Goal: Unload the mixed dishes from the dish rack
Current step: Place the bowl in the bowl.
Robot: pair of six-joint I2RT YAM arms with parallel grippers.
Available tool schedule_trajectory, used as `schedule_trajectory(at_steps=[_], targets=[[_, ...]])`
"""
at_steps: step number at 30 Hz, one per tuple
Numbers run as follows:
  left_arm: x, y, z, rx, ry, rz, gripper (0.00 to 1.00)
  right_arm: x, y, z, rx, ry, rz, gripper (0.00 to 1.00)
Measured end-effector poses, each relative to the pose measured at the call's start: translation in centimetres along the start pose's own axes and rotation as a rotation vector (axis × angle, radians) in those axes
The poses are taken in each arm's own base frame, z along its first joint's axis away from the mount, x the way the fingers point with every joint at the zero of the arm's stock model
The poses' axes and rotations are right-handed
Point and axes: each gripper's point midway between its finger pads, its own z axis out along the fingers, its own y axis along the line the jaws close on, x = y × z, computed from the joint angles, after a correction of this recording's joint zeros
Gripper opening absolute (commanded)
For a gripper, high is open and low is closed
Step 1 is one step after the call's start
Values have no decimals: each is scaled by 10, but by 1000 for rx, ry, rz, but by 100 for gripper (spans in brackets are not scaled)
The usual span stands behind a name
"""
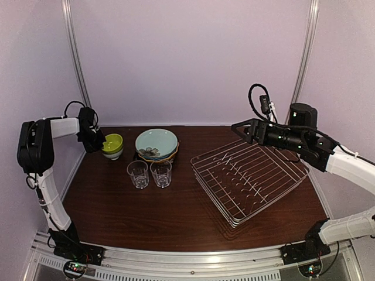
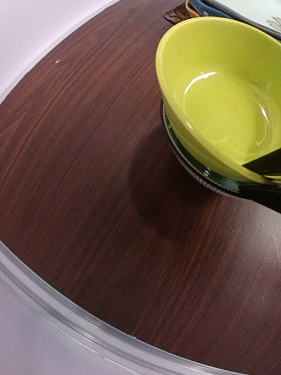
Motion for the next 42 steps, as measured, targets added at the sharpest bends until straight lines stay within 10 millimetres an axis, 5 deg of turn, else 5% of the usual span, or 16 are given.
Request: schedule_trajectory(at_steps=[27, 42], targets=[[4, 5, 0, -26, 15, 9, 4, 1, 0, 1, 1, 2, 6, 100], [8, 10, 0, -54, 22, 18, 33, 1, 0, 1, 1, 2, 6, 100]])
